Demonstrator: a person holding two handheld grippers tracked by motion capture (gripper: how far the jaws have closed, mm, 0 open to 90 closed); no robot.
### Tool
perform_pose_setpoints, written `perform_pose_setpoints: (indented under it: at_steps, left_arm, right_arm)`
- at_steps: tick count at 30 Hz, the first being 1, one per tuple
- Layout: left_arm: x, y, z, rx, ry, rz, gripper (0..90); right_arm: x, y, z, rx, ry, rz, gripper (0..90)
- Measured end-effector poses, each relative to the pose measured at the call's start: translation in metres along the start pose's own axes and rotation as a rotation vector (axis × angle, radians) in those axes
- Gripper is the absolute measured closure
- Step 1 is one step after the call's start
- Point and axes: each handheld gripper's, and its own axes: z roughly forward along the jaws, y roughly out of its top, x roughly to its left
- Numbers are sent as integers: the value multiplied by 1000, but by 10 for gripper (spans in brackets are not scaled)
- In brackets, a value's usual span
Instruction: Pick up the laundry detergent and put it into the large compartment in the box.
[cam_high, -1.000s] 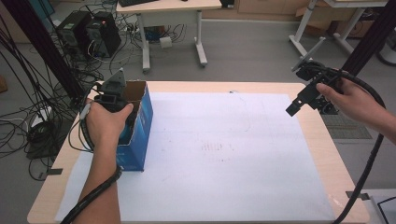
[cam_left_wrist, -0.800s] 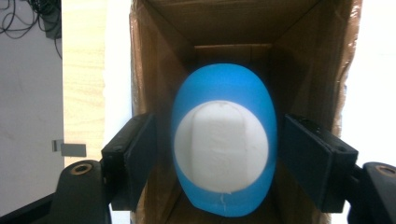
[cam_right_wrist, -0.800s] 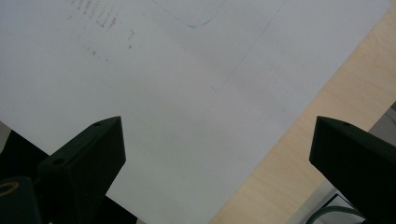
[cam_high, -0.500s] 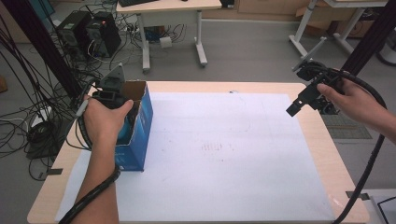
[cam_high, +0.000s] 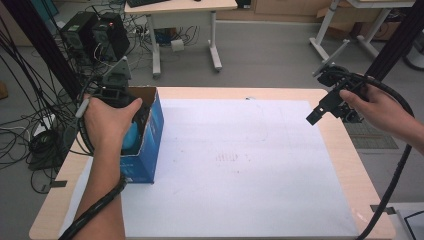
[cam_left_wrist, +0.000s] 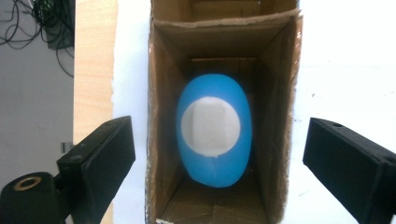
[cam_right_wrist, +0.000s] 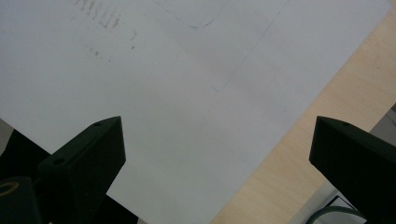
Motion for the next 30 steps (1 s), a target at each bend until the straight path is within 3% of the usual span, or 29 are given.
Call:
perform_pose_setpoints:
  at_steps: [15,30]
  left_arm:
    - [-15,3,-23,-17,11,34,85]
    - [-41,7,-37,-38,-1,75,82]
  right_arm:
    - [-1,-4,-4,-7,4,1,35]
    - [2,-5,-7,-11,4,-5,35]
